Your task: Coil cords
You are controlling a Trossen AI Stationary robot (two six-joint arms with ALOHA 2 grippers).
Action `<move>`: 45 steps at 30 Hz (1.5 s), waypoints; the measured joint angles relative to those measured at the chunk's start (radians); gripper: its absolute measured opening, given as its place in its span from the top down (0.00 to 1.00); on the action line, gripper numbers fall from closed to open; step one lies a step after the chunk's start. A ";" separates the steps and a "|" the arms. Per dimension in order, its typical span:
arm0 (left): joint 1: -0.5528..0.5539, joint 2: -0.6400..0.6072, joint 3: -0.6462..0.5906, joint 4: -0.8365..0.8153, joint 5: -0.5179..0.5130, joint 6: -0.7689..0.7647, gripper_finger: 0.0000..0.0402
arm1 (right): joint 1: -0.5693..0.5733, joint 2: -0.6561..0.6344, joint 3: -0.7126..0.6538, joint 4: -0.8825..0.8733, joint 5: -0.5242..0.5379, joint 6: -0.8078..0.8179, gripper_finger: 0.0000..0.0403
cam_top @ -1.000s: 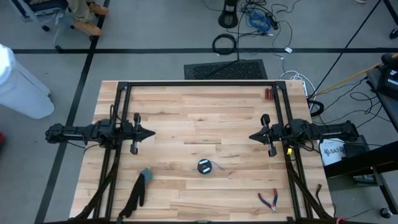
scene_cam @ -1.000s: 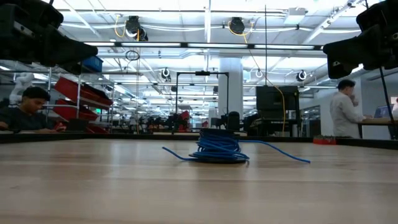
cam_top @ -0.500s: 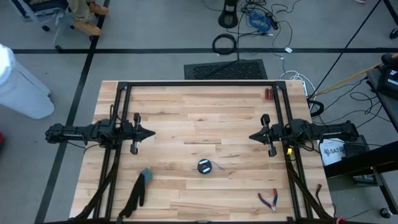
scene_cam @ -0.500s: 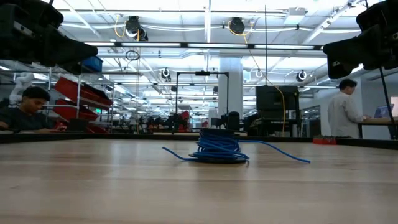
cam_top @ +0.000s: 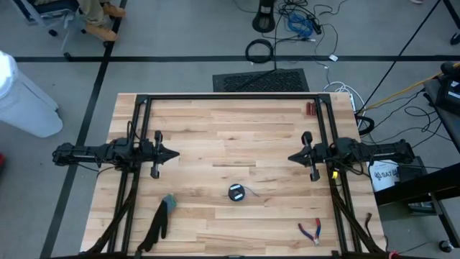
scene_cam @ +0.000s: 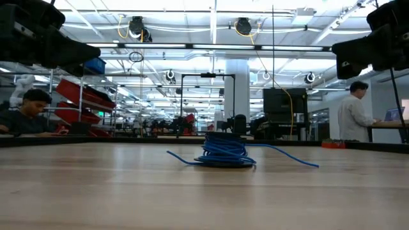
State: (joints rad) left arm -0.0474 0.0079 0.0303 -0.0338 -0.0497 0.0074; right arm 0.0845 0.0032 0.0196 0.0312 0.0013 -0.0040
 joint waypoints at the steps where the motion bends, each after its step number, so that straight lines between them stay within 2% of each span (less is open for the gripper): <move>1: 0.000 0.000 0.000 0.000 0.000 0.000 0.97 | 0.000 0.000 0.000 0.021 0.000 -0.010 1.00; 5: 0.000 0.000 0.000 0.000 0.000 0.000 0.97 | 0.000 0.016 0.058 0.010 0.000 -0.022 1.00; 9: 0.000 0.000 0.000 -0.001 0.000 0.000 0.97 | 0.000 0.092 0.201 -0.069 0.007 -0.022 1.00; 16: 0.000 0.000 0.000 0.000 0.000 0.000 0.97 | 0.000 0.345 0.510 -0.125 0.007 -0.090 1.00; 21: 0.000 0.000 0.000 0.001 0.000 -0.002 0.97 | 0.000 0.525 0.727 -0.123 0.004 -0.049 1.00; 24: 0.000 0.000 0.000 0.001 0.000 -0.002 0.97 | 0.000 0.619 0.808 -0.126 -0.002 -0.050 1.00; 31: 0.000 0.000 0.001 0.023 0.000 -0.054 0.97 | 0.011 0.782 0.829 -0.180 -0.004 0.001 1.00; 37: 0.000 0.000 0.002 0.022 0.000 -0.056 0.97 | 0.128 0.877 0.780 -0.096 0.011 0.047 1.00; 45: 0.000 0.016 0.078 0.025 -0.002 -0.004 0.97 | 0.303 0.976 0.705 -0.059 0.278 0.176 1.00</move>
State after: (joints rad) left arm -0.0479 0.0241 0.1079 -0.0091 -0.0513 0.0032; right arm 0.3875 0.9788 0.7246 -0.0279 0.2792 0.1716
